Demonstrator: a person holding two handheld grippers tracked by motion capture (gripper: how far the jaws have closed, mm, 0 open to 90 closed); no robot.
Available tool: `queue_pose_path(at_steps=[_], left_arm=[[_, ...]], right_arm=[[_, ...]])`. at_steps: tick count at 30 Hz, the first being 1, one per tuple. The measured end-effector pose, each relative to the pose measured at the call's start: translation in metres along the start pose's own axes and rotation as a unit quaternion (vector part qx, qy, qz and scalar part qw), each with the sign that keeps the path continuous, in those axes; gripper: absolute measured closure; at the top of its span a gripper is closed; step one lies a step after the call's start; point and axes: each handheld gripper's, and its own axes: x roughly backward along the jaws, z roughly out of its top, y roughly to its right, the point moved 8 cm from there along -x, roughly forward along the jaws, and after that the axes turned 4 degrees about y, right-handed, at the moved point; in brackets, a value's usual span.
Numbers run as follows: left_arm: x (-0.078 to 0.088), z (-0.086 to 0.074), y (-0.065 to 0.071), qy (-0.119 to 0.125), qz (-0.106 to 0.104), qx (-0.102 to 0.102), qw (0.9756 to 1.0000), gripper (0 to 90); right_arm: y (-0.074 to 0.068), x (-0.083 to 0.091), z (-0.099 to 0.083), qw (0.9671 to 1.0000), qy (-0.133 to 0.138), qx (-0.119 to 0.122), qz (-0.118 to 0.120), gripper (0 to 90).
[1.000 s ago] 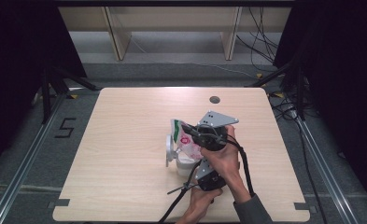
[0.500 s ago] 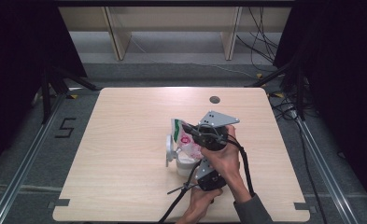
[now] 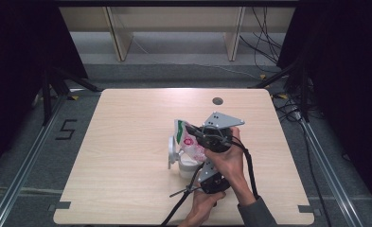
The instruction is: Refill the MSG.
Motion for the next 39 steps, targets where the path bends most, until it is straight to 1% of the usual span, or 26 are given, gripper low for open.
queue_pose_path(at_steps=[1, 2, 3, 5, 6, 7, 8, 9, 10, 12, 14, 16, 17, 18, 19, 20, 21, 22, 23, 26, 27, 31, 34, 35, 37, 39], left_arm=[[0.000, 0.000, 0.000, 0.001, -0.001, 0.001, 1.0000, 79.0], [0.000, 0.000, 0.000, 0.001, -0.001, 0.001, 1.0000, 79.0], [0.001, 0.000, 0.000, 0.001, 0.000, 0.001, 1.0000, 79.0], [0.001, 0.000, 0.000, 0.001, -0.001, 0.001, 1.0000, 78.9], [0.001, 0.000, -0.001, -0.001, 0.000, -0.002, 1.0000, 78.8], [0.001, -0.001, 0.000, -0.002, 0.000, -0.001, 1.0000, 78.7], [0.002, -0.001, 0.000, -0.002, 0.000, -0.001, 1.0000, 78.6], [0.002, -0.001, 0.000, -0.003, 0.001, -0.002, 1.0000, 78.4], [0.002, -0.001, 0.000, -0.004, 0.002, -0.002, 1.0000, 78.4], [0.002, -0.002, -0.001, -0.006, 0.004, -0.002, 1.0000, 78.3], [0.002, -0.003, -0.001, -0.008, 0.004, -0.002, 1.0000, 78.2], [0.003, -0.003, -0.001, -0.010, 0.005, -0.002, 0.9999, 78.1], [0.002, -0.003, -0.001, -0.009, 0.005, -0.003, 0.9999, 78.0], [0.003, -0.004, -0.001, -0.016, 0.008, -0.004, 0.9998, 78.0], [0.004, -0.004, -0.002, -0.019, 0.009, -0.007, 0.9998, 77.7], [0.004, -0.004, -0.002, -0.020, 0.008, -0.008, 0.9997, 77.6], [0.005, -0.005, -0.002, -0.020, 0.009, -0.008, 0.9997, 77.6], [0.005, -0.005, -0.002, -0.022, 0.009, -0.008, 0.9997, 77.5], [0.005, -0.005, -0.002, -0.024, 0.009, -0.008, 0.9996, 77.4], [0.005, -0.006, -0.003, -0.030, 0.012, -0.010, 0.9994, 77.2], [0.004, -0.006, -0.003, -0.028, 0.008, -0.010, 0.9995, 77.1], [0.005, -0.007, -0.003, -0.034, 0.012, -0.011, 0.9993, 77.0], [0.005, -0.008, -0.003, -0.037, 0.013, -0.012, 0.9992, 76.4], [0.005, -0.008, -0.003, -0.035, 0.008, -0.012, 0.9993, 76.3], [0.005, -0.008, -0.003, -0.036, 0.007, -0.013, 0.9993, 76.0], [0.006, -0.008, -0.003, -0.035, 0.006, -0.011, 0.9993, 75.9]], right_arm=[[0.002, 0.001, 0.001, 0.9999, 0.004, 0.009, -0.002, 90.0], [0.002, 0.001, 0.001, 0.9999, 0.004, 0.009, -0.002, 90.0], [0.001, 0.000, 0.003, 0.9999, 0.015, 0.003, 0.007, 90.0], [0.001, 0.002, 0.003, 0.9999, 0.011, 0.002, 0.010, 90.0], [-0.001, 0.004, 0.002, 0.9999, 0.007, -0.013, 0.009, 90.0], [0.000, 0.005, 0.003, 0.9999, 0.008, -0.005, 0.006, 90.0], [0.002, 0.004, 0.005, 0.9997, 0.020, 0.008, 0.008, 90.0], [0.002, 0.006, 0.004, 0.9998, 0.016, -0.001, 0.007, 90.0], [0.004, 0.006, 0.006, 0.9997, 0.025, 0.004, 0.006, 90.0], [0.002, 0.008, 0.004, 0.9997, 0.015, -0.011, 0.013, 90.0], [0.001, 0.010, 0.004, 0.9996, 0.016, -0.020, 0.013, 90.0], [0.003, 0.011, 0.006, 0.9996, 0.021, -0.011, 0.016, 90.0], [0.005, 0.012, 0.007, 0.9996, 0.025, -0.007, 0.011, 90.0], [0.003, 0.013, 0.006, 0.9996, 0.020, -0.015, 0.015, 90.0], [0.004, 0.014, 0.007, 0.9996, 0.025, -0.012, 0.012, 90.0], [0.003, 0.015, 0.007, 0.9994, 0.023, -0.019, 0.017, 90.0], [0.005, 0.016, 0.008, 0.9993, 0.031, -0.008, 0.017, 90.0], [0.005, 0.016, 0.009, 0.9991, 0.033, -0.015, 0.020, 90.0], [0.008, 0.019, 0.009, 0.9994, 0.032, -0.008, 0.011, 90.0], [0.008, 0.022, 0.009, 0.9988, 0.035, -0.031, 0.017, 90.0], [0.009, 0.023, 0.010, 0.9988, 0.037, -0.026, 0.018, 90.0], [0.012, 0.028, 0.011, 0.9985, 0.041, -0.032, 0.017, 90.0], [0.013, 0.030, 0.011, 0.9984, 0.043, -0.036, 0.008, 90.0], [0.013, 0.032, 0.011, 0.9981, 0.046, -0.036, 0.019, 90.0], [0.014, 0.034, 0.011, 0.9982, 0.042, -0.039, 0.013, 90.0], [0.015, 0.035, 0.012, 0.9978, 0.050, -0.039, 0.018, 90.0]])
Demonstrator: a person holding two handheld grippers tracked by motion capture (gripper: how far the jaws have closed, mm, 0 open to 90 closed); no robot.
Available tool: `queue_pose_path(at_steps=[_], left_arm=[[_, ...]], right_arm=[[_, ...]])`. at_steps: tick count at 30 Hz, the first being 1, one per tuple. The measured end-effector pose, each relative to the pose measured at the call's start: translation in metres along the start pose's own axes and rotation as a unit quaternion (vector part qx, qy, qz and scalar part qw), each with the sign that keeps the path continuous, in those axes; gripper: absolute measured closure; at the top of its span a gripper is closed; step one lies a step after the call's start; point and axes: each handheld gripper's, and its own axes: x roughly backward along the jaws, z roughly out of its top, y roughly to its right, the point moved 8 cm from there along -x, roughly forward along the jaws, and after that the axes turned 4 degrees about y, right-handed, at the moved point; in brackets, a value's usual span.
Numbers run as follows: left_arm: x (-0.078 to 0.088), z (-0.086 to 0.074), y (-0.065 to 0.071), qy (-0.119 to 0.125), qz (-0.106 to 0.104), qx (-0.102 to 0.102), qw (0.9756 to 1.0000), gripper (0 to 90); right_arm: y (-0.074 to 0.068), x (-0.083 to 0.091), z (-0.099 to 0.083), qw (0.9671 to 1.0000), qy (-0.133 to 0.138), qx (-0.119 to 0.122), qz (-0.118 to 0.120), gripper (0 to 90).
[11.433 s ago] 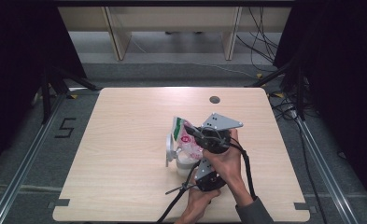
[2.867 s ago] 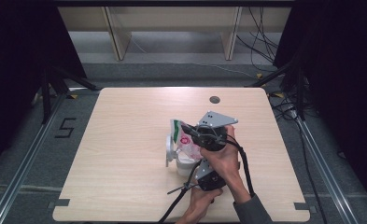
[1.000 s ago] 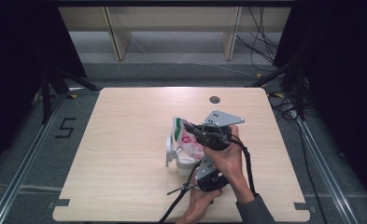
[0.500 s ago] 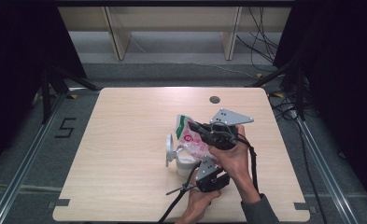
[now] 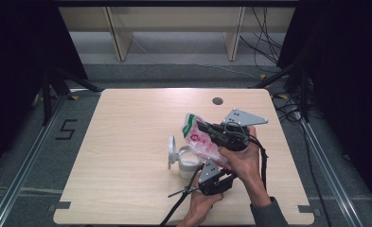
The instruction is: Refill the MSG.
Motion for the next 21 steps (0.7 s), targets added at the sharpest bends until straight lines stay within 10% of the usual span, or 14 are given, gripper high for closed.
queue_pose_path(at_steps=[21], left_arm=[[0.000, -0.003, 0.001, -0.017, -0.008, -0.003, 0.9998, 74.3]], right_arm=[[0.015, 0.026, 0.005, 0.9993, 0.033, -0.015, 0.001, 90.0]])
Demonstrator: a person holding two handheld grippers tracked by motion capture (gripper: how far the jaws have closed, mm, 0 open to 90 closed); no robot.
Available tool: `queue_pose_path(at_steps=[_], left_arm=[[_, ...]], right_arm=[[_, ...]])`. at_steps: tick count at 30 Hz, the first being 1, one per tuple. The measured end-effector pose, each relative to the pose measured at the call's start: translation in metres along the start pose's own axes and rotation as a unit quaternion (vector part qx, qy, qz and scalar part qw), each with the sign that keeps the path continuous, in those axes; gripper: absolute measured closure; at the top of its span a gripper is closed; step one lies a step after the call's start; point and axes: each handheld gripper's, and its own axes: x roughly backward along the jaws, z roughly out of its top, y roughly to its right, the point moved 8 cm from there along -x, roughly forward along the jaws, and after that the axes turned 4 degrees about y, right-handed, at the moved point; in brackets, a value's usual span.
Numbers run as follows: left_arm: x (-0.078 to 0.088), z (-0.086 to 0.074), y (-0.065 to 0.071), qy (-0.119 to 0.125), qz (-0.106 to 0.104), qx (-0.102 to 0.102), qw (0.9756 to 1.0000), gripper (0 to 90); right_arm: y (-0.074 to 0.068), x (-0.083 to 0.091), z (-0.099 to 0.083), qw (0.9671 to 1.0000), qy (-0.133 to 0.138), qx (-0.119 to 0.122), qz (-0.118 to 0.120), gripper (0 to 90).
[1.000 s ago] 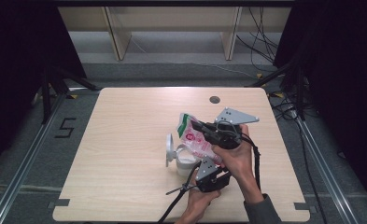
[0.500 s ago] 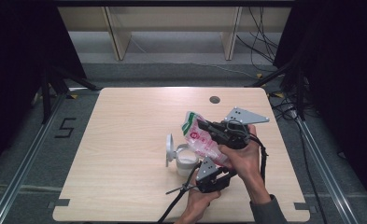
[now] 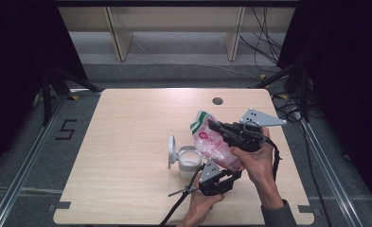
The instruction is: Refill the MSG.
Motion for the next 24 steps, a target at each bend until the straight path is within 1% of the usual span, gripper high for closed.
queue_pose_path(at_steps=[1, 2, 3, 4, 5, 7, 8, 9, 10, 12, 13, 14, 15, 16, 17, 18, 19, 20, 21, 23, 24], left_arm=[[0.000, 0.000, 0.000, 0.001, 0.000, 0.001, 1.0000, 74.2], [0.001, -0.001, 0.000, -0.006, 0.007, -0.001, 1.0000, 74.1], [0.001, 0.000, 0.001, -0.003, 0.003, 0.000, 1.0000, 74.1], [0.001, 0.000, 0.001, -0.003, 0.003, 0.000, 1.0000, 73.9], [0.000, 0.000, 0.001, 0.000, -0.001, 0.001, 1.0000, 73.9], [0.000, -0.001, 0.002, 0.000, -0.003, 0.005, 1.0000, 73.4], [0.001, -0.001, 0.002, -0.003, -0.002, 0.005, 1.0000, 72.9], [0.001, -0.001, 0.002, -0.002, -0.004, 0.005, 1.0000, 72.5], [0.002, -0.002, 0.001, -0.009, 0.000, 0.005, 0.9999, 72.2], [0.002, -0.003, 0.000, -0.013, 0.000, 0.003, 0.9999, 71.0], [0.003, -0.003, 0.000, -0.015, 0.002, 0.002, 0.9999, 70.6], [0.003, -0.003, 0.000, -0.016, 0.000, 0.002, 0.9999, 69.8], [0.004, -0.004, 0.000, -0.019, 0.003, 0.002, 0.9998, 69.4], [0.004, -0.004, -0.001, -0.020, 0.004, 0.003, 0.9998, 69.2], [0.004, -0.004, -0.001, -0.017, 0.001, 0.003, 0.9999, 68.7], [0.004, -0.005, -0.002, -0.018, 0.005, 0.004, 0.9998, 68.4], [0.005, -0.005, -0.002, -0.018, 0.005, 0.005, 0.9998, 67.7], [0.006, -0.005, -0.003, -0.020, 0.004, 0.003, 0.9998, 67.3], [0.007, -0.005, -0.004, -0.020, 0.005, 0.004, 0.9998, 66.7], [0.008, -0.005, -0.005, -0.023, 0.008, 0.005, 0.9997, 65.0], [0.007, -0.005, -0.004, -0.015, 0.000, 0.009, 0.9999, 64.0]], right_arm=[[0.000, 0.002, 0.000, 1.0000, -0.003, -0.002, -0.003, 90.0], [-0.001, 0.002, 0.000, 0.9999, -0.003, -0.010, 0.001, 90.0], [0.001, 0.003, 0.000, 1.0000, 0.001, -0.003, -0.001, 90.0], [0.001, 0.003, 0.000, 1.0000, 0.001, -0.003, -0.001, 90.0], [-0.001, 0.004, 0.000, 0.9999, -0.001, -0.017, 0.000, 90.0], [0.002, 0.006, 0.000, 1.0000, 0.003, -0.008, -0.001, 90.0], [0.003, 0.006, 0.000, 1.0000, 0.005, -0.008, 0.002, 90.0], [0.003, 0.008, 0.000, 0.9999, 0.005, -0.014, 0.000, 90.0], [0.003, 0.008, 0.000, 0.9998, 0.004, -0.018, 0.002, 90.0], [0.005, 0.010, 0.000, 0.9999, 0.008, -0.015, -0.001, 90.0], [0.004, 0.011, 0.000, 0.9997, 0.007, -0.024, 0.002, 90.0], [0.006, 0.011, -0.001, 0.9997, 0.009, -0.024, 0.004, 90.0], [0.007, 0.013, -0.001, 0.9995, 0.011, -0.028, 0.003, 90.0], [0.007, 0.013, -0.001, 0.9994, 0.014, -0.032, 0.007, 90.0], [0.009, 0.014, -0.001, 0.9993, 0.019, -0.032, 0.007, 90.0], [0.008, 0.015, -0.001, 0.9990, 0.022, -0.038, 0.013, 90.0], [0.010, 0.017, -0.001, 0.9988, 0.023, -0.043, 0.008, 90.0], [0.010, 0.018, -0.002, 0.9985, 0.022, -0.049, 0.012, 90.0], [0.011, 0.020, -0.001, 0.9979, 0.032, -0.054, 0.015, 90.0], [0.013, 0.023, -0.001, 0.9978, 0.031, -0.057, 0.014, 90.0], [0.014, 0.025, -0.001, 0.9979, 0.033, -0.054, 0.014, 90.0]])
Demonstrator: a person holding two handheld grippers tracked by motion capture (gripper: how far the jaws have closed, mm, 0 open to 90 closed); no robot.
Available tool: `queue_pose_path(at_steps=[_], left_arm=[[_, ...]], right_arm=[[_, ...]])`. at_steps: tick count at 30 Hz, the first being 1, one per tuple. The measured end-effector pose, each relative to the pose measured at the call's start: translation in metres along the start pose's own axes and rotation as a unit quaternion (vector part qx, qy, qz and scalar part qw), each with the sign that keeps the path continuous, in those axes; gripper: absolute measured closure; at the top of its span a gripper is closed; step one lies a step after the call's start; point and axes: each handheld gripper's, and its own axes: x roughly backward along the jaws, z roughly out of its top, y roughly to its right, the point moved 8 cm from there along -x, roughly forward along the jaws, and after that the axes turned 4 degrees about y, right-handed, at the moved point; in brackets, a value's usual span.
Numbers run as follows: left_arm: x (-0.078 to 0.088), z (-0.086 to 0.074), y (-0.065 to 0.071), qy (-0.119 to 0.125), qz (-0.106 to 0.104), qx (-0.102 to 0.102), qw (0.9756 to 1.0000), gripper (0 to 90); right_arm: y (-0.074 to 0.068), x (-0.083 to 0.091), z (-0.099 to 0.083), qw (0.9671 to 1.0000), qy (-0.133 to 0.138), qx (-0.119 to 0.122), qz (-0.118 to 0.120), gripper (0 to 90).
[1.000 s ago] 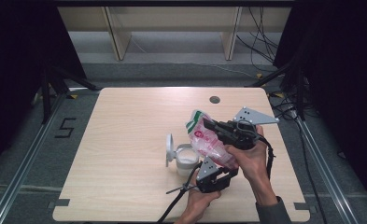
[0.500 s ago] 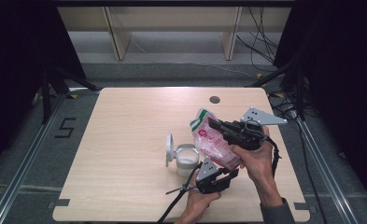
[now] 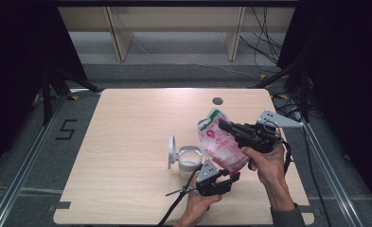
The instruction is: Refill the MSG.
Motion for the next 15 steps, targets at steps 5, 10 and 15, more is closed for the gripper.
queue_pose_path(at_steps=[5, 10, 15], left_arm=[[0.006, 0.001, -0.001, -0.009, 0.011, -0.004, 0.9999, 57.4], [0.013, 0.003, 0.006, -0.002, 0.009, 0.008, 0.9999, 48.5], [0.027, 0.002, 0.007, -0.016, 0.022, -0.002, 0.9996, 42.1]], right_arm=[[0.004, 0.007, 0.000, 0.9996, 0.015, -0.024, 0.008, 90.0], [0.009, 0.013, 0.000, 0.9991, 0.024, -0.036, 0.004, 90.0], [0.011, 0.018, -0.004, 0.9987, 0.026, -0.044, 0.005, 90.0]])
